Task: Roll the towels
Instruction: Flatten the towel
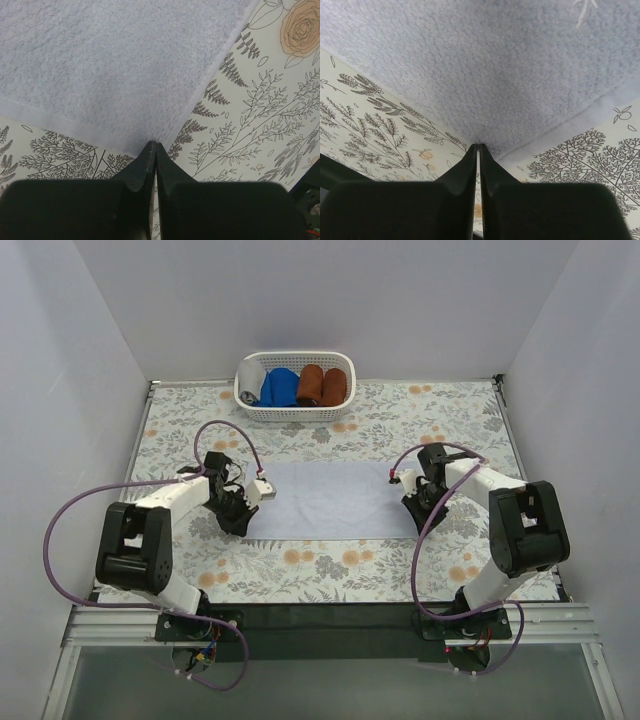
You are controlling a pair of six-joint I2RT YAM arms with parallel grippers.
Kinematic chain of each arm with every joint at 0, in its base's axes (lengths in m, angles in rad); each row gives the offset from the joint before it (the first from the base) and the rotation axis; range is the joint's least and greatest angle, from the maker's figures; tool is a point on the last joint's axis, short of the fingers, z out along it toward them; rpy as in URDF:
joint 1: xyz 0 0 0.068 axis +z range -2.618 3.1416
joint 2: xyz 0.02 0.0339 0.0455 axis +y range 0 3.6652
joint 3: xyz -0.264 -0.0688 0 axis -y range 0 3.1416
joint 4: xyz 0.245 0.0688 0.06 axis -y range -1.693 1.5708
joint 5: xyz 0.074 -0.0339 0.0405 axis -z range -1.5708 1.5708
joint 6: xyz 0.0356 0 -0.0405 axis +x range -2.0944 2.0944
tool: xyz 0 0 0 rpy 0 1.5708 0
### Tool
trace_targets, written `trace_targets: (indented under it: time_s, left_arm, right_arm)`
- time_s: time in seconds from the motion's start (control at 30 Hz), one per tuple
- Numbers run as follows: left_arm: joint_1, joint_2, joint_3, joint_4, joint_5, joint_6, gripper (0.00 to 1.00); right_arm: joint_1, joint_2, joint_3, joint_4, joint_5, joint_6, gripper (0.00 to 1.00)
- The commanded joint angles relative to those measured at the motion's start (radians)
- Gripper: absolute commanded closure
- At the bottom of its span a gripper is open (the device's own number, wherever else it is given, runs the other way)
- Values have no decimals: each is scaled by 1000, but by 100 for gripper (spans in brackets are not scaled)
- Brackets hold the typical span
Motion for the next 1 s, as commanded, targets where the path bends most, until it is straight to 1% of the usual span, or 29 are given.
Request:
trace_targets:
  time_s: [0.0,0.07,0.1,0.13,0.2,0.23,0.27,0.33,0.37,0.43,0.47,0.53,0.6,0.67,0.7,0.73,0.77,0.8,0.83,0.9,0.97]
  left_arm:
    - [18,74,-11,-52,-76,38,100]
    - [17,53,9,-79,-33,57,98]
    - [17,45,28,-104,-1,66,97]
    - [18,39,39,-116,8,77,93]
    - [17,22,78,-157,35,88,86]
    - [17,16,94,-168,62,88,79]
    - [17,0,109,-182,84,89,77]
    - [17,-13,175,-222,148,89,72]
    - [17,-21,201,-230,168,83,69]
    - [17,-27,273,-225,196,62,68]
    - [17,-27,293,-214,205,34,67]
    - [21,-21,331,-152,203,-4,66]
    - [27,5,371,-66,174,-69,66]
    - [41,60,423,-29,141,-104,66]
    - [46,81,446,0,125,-147,67]
    - [50,130,471,6,116,-170,68]
    - [61,155,529,8,114,-187,67]
    - [67,178,554,10,105,-214,68]
    - [72,224,583,11,96,-234,67]
    - [90,268,650,4,88,-264,67]
    - [110,322,683,0,84,-288,67]
  right_arm:
    - [29,6,-11,-10,11,-30,90]
    - [31,-3,13,-41,-29,-21,83]
    - [31,-12,38,-49,-40,-15,82]
    - [29,-15,49,-64,-52,-11,81]
    - [29,-27,96,-82,-86,-2,76]
    - [29,-34,118,-102,-98,1,74]
    - [29,-40,136,-112,-133,4,67]
    - [31,-60,203,-128,-164,10,61]
    - [29,-64,228,-133,-184,12,56]
    - [26,-71,282,-133,-194,12,52]
    - [21,-66,335,-133,-195,12,50]
    - [3,-28,391,-129,-188,10,50]
    - [-20,46,486,-127,-180,10,51]
    - [-61,103,593,-127,-162,21,54]
    - [-83,162,637,-130,-157,28,55]
    - [-92,191,674,-132,-152,41,55]
    - [-98,219,708,-132,-136,48,56]
    - [-104,266,769,-130,-123,59,56]
    - [-107,294,796,-130,-108,62,57]
    - [-110,366,858,-130,-80,68,59]
    - [-115,409,891,-132,-53,70,60]
